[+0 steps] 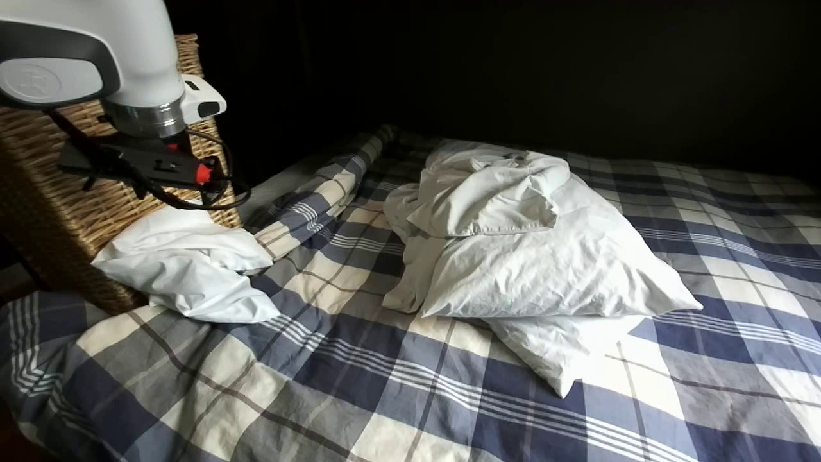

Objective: Pick up the white cloth close to the basket and put it inside the washing basket

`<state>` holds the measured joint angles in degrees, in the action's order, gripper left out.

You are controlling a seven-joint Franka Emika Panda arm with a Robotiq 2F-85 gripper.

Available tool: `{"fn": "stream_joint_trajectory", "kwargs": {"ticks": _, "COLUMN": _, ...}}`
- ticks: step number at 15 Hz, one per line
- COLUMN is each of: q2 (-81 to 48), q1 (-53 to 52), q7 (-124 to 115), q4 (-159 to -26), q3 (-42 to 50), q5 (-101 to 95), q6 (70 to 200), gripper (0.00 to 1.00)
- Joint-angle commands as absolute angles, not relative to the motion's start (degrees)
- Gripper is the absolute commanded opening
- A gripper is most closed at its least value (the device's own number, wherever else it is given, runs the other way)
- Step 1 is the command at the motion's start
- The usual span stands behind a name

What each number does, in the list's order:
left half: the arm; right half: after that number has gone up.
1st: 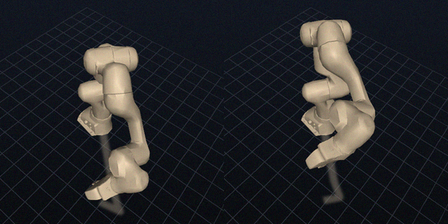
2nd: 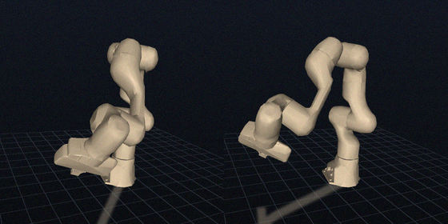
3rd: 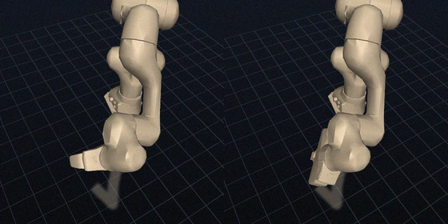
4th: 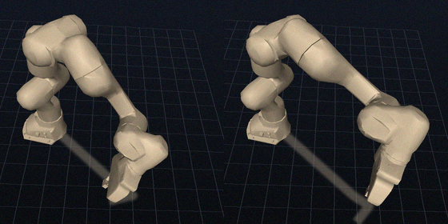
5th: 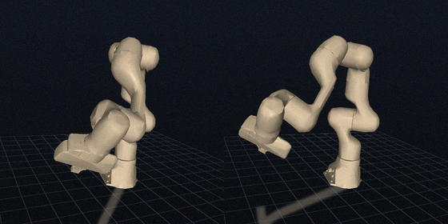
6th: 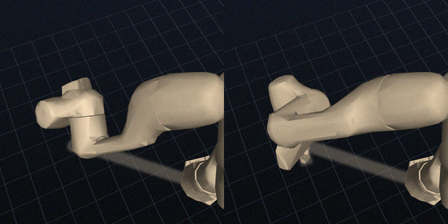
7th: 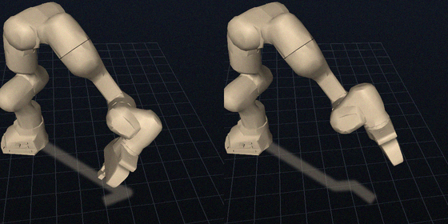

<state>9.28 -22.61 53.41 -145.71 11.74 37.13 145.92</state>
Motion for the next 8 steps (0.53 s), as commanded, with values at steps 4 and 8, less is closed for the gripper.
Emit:
{"fn": "stream_joint_trajectory", "kwargs": {"ticks": 4, "q2": 0.7, "q1": -16.8, "q7": 78.0, "q4": -141.7, "q3": 3.6, "q5": 46.4, "q6": 144.0, "gripper": 1.0}}
{"fn": "stream_joint_trajectory", "kwargs": {"ticks": 8, "q2": -5.3, "q1": -12.0, "q7": 89.4, "q4": -139.5, "q3": -0.3, "q5": 48.5, "q6": 145.7, "gripper": 1.0}}
